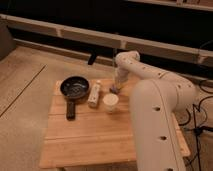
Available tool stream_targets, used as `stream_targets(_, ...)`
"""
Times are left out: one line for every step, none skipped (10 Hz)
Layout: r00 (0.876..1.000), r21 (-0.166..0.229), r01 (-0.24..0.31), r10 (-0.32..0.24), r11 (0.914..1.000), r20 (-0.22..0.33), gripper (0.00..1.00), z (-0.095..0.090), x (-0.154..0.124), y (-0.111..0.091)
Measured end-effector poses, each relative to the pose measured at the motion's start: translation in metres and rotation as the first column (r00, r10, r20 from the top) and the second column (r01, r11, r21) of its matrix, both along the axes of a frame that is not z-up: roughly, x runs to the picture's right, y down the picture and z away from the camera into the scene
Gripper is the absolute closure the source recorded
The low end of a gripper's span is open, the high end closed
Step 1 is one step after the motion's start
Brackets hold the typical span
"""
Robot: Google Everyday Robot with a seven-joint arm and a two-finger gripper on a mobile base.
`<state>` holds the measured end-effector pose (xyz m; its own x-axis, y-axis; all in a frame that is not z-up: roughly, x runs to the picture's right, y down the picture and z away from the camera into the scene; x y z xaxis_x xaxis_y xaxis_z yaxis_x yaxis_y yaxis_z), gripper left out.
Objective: Place the pepper on the white sponge
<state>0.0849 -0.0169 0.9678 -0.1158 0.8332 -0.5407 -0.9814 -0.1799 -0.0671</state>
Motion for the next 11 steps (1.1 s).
stream_targets(1.000,-0.005,0.002,-0.002,1.0000,0.004,0.99,0.001,-0.003,0.002)
stream_targets(1.000,-0.012,0.004,-0.004,0.9999,0.010,0.93,0.001,-0.007,0.004)
stream_targets(1.000,-0.019,0.005,-0.005,0.9998,0.016,0.79,0.003,-0.011,0.007)
stream_targets(1.000,-0.024,0.004,-0.003,0.9997,0.021,0.69,0.003,-0.012,0.008)
stream_targets(1.000,-0.027,0.003,-0.002,0.9996,0.024,0.59,0.004,-0.013,0.008)
stream_targets(1.000,-0.030,0.001,0.000,0.9995,0.027,0.47,0.005,-0.014,0.009)
stream_targets(1.000,-0.032,-0.001,0.002,0.9995,0.029,0.37,0.005,-0.014,0.009)
stream_targets(1.000,-0.033,-0.003,0.004,0.9995,0.030,0.28,0.006,-0.014,0.009)
stream_targets(1.000,-0.035,-0.005,0.006,0.9994,0.030,0.21,0.006,-0.013,0.010)
stream_targets(1.000,-0.036,-0.007,0.008,0.9993,0.030,0.20,0.006,-0.013,0.010)
stream_targets(1.000,-0.038,-0.010,0.011,0.9992,0.029,0.20,0.007,-0.012,0.010)
